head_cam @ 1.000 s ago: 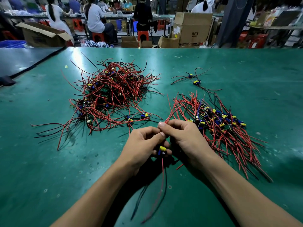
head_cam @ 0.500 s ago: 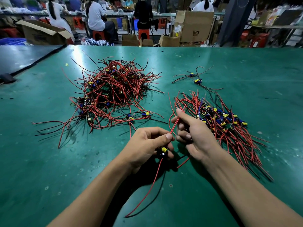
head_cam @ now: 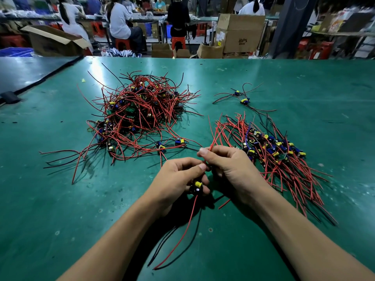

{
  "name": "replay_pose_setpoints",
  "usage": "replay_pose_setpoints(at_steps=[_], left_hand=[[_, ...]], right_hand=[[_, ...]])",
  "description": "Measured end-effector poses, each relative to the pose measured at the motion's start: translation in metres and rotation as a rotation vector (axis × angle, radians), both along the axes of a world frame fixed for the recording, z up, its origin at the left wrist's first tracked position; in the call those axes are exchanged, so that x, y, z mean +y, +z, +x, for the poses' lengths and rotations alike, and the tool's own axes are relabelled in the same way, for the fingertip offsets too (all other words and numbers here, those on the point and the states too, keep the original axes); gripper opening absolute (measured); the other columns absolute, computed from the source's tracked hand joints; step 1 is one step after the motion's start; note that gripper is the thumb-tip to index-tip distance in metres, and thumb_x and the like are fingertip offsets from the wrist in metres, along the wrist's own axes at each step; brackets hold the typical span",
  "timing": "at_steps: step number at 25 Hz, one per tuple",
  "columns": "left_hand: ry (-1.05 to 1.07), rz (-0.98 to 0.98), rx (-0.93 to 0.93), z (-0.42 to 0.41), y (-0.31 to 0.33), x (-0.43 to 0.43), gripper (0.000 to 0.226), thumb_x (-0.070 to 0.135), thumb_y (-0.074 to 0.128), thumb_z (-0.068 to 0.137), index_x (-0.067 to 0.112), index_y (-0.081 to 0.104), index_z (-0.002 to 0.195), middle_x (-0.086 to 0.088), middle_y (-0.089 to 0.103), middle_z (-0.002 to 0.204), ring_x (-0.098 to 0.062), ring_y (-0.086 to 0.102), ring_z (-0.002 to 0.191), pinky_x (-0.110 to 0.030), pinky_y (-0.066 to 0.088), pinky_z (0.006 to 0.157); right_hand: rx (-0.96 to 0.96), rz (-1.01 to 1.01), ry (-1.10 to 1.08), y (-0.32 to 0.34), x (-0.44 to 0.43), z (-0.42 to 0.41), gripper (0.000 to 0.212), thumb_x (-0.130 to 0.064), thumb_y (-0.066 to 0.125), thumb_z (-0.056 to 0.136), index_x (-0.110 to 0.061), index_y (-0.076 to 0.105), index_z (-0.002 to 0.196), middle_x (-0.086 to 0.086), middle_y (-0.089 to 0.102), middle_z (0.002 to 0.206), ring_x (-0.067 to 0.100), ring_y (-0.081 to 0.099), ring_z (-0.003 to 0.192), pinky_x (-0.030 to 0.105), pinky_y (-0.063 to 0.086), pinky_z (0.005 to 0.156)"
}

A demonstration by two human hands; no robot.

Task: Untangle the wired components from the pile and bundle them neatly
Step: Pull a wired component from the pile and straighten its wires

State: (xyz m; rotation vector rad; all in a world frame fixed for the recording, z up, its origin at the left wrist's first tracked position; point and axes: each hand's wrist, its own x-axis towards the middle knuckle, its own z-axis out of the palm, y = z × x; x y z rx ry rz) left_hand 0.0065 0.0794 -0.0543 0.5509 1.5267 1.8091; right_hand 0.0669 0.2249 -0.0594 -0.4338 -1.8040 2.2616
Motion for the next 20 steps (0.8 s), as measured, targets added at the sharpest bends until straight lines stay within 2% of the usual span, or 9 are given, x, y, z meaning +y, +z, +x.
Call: replay_pose_setpoints(at_steps=[4, 7, 11, 13, 17, 20], left_hand=[[-0.039, 0.001, 0.002, -0.002, 0.001, -0.001, 0.012, 0.008, 0.058, 0.093, 0.001, 0.068, 0.090, -0.008, 0.062, 0.063, -0.018, 0.061, 0.048, -0.020, 0.047, 0.048], [-0.066, -0.004, 0.042, -0.001, 0.001, -0.001, 0.012, 0.007, 0.059, 0.092, 0.000, 0.068, 0.090, -0.008, 0.062, 0.062, -0.018, 0.060, 0.047, -0.019, 0.046, 0.048], [-0.089, -0.006, 0.065, 0.001, 0.001, 0.000, 0.013, 0.008, 0.060, 0.092, 0.002, 0.070, 0.088, -0.009, 0.061, 0.062, -0.019, 0.058, 0.048, -0.022, 0.049, 0.052], [-0.098, -0.004, 0.061, 0.001, 0.001, -0.001, 0.013, 0.008, 0.060, 0.091, 0.003, 0.071, 0.087, -0.009, 0.061, 0.062, -0.019, 0.058, 0.048, -0.022, 0.049, 0.052], [-0.102, -0.013, 0.057, 0.001, 0.001, -0.001, 0.013, 0.009, 0.061, 0.091, 0.004, 0.072, 0.088, -0.010, 0.062, 0.064, -0.020, 0.060, 0.051, -0.021, 0.049, 0.053], [-0.087, -0.015, 0.023, 0.000, 0.001, -0.002, 0.013, 0.010, 0.061, 0.090, 0.003, 0.072, 0.089, -0.010, 0.063, 0.064, -0.019, 0.062, 0.051, -0.020, 0.049, 0.052]], right_hand=[[-0.019, 0.027, -0.055, 0.003, 0.003, -0.001, 0.026, -0.039, 0.078, 0.079, -0.013, 0.075, 0.080, -0.003, 0.034, 0.045, 0.009, 0.024, 0.036, 0.017, 0.017, 0.041], [0.004, -0.009, -0.149, 0.009, 0.011, -0.003, 0.021, -0.029, 0.070, 0.091, -0.012, 0.073, 0.079, -0.006, 0.037, 0.048, 0.006, 0.027, 0.036, 0.016, 0.018, 0.039], [0.011, -0.076, -0.278, 0.014, 0.018, -0.005, 0.027, -0.026, 0.059, 0.099, -0.006, 0.067, 0.083, -0.006, 0.042, 0.053, 0.004, 0.026, 0.034, 0.016, 0.021, 0.039], [-0.028, -0.225, -0.257, 0.017, 0.018, -0.005, 0.032, -0.030, 0.055, 0.101, -0.007, 0.063, 0.079, -0.006, 0.043, 0.053, 0.003, 0.025, 0.032, 0.016, 0.019, 0.036], [-0.123, -0.784, -0.053, 0.025, 0.028, -0.002, 0.021, -0.016, 0.060, 0.084, -0.010, 0.051, 0.065, -0.006, 0.032, 0.052, 0.005, 0.025, 0.026, 0.016, 0.017, 0.029], [-0.105, -0.989, 0.067, 0.024, 0.032, 0.002, 0.025, -0.013, 0.055, 0.086, -0.007, 0.050, 0.062, -0.006, 0.031, 0.051, 0.007, 0.029, 0.024, 0.017, 0.021, 0.028]])
